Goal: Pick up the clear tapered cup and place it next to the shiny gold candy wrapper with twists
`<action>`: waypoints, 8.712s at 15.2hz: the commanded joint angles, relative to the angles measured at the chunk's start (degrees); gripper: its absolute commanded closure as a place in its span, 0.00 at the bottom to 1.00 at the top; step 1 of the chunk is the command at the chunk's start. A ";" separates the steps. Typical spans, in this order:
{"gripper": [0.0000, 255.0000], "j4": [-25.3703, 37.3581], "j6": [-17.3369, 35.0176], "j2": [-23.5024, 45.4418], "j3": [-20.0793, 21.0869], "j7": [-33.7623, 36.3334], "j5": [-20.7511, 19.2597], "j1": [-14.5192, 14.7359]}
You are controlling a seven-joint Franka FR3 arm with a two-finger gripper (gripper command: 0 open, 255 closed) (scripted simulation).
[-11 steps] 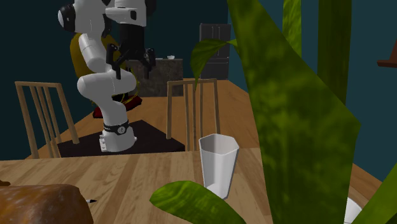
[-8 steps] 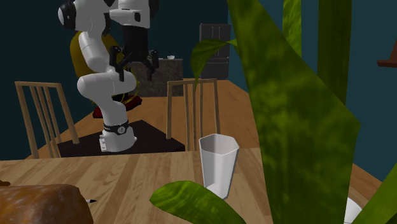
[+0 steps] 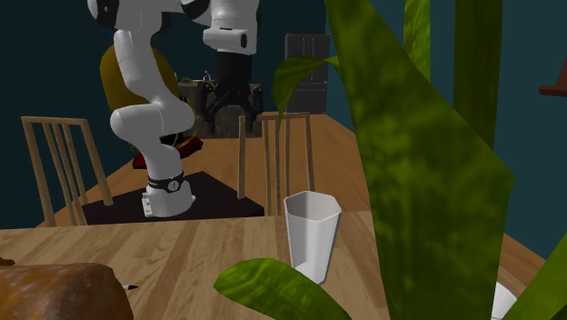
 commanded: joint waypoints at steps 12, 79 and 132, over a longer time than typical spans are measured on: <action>0.00 25.55 2.31 31.05 3.28 6.52 -2.93 1.52; 1.00 67.75 -23.52 48.82 3.45 5.95 -4.93 4.60; 1.00 6.59 -16.38 -12.68 -22.41 -37.21 -15.27 -16.84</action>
